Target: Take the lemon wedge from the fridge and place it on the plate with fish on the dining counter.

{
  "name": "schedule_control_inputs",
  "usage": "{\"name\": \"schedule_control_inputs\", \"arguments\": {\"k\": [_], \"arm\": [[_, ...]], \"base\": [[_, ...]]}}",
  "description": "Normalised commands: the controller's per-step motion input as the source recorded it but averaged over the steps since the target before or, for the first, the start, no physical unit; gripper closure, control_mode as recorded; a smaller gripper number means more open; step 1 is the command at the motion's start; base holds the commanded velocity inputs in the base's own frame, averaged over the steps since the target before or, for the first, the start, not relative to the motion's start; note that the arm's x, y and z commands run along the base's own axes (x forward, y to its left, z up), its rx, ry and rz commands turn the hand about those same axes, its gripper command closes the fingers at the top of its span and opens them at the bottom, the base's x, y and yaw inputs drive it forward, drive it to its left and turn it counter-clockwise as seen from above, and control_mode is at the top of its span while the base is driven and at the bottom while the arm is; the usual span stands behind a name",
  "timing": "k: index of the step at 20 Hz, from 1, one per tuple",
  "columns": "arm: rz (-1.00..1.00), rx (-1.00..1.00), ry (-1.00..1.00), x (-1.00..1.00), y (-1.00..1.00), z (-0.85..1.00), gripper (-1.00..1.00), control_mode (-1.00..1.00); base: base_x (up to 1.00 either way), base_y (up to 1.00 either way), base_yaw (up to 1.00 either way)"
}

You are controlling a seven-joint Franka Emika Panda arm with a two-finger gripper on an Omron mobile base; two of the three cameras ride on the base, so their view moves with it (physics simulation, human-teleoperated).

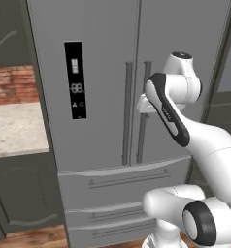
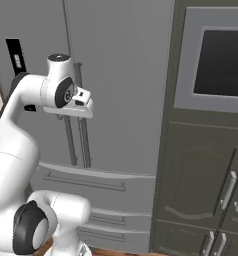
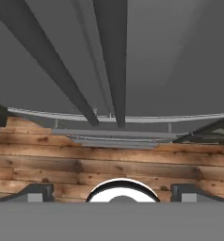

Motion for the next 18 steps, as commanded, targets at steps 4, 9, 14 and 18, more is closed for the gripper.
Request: {"name": "schedule_control_inputs", "arguments": {"k": [4, 9, 14, 18], "arm": [[0.0, 0.0, 0.0, 0.0, 0.0, 0.0, -1.0, 1.0], [0.0, 0.0, 0.0, 0.0, 0.0, 0.0, -1.0, 1.0], [0.0, 0.0, 0.0, 0.0, 0.0, 0.0, -1.0, 1.0], [0.0, 0.0, -0.01, -0.05, 0.0, 0.0, -1.0, -1.0]], "base": [[-0.61, 0.12, 0.0], [-0.31, 0.01, -0.01], [-0.29, 0.01, 0.0], [0.0, 0.0, 0.0]]}}
